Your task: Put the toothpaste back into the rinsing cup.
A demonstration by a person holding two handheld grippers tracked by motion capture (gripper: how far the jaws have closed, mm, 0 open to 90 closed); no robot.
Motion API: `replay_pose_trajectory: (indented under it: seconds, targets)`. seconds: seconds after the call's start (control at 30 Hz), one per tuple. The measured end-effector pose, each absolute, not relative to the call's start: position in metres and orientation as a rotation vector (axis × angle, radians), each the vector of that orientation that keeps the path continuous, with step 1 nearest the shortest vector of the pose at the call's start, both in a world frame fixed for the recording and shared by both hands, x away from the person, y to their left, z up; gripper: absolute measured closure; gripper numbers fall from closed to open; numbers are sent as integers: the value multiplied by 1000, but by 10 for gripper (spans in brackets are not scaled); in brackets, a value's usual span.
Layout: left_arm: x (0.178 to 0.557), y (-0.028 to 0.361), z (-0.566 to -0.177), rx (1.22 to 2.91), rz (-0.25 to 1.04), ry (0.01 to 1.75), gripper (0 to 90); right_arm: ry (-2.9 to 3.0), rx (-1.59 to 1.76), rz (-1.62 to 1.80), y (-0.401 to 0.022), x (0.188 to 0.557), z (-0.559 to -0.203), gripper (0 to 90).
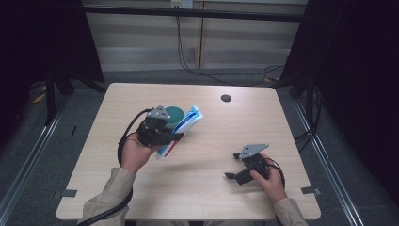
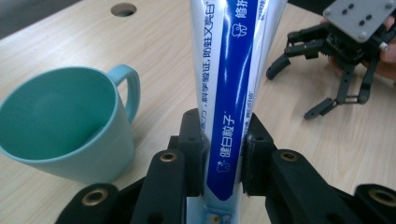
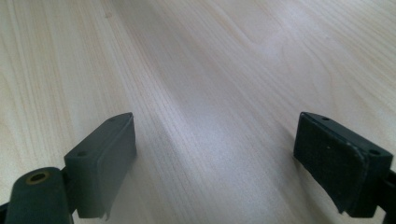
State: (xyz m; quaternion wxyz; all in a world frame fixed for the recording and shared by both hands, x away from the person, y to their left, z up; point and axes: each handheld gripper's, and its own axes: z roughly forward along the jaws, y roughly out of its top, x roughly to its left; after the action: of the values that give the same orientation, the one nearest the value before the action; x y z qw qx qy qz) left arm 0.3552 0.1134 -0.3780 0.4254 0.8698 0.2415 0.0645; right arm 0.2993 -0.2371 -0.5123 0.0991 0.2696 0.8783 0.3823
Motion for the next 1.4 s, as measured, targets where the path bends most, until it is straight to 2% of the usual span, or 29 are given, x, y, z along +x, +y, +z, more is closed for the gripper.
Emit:
replay_pose_trajectory:
  seconds: [1.4]
  targets:
    - [390, 119, -342, 1864, 301, 734, 745, 2595, 801, 1130, -237, 300, -512, 125]
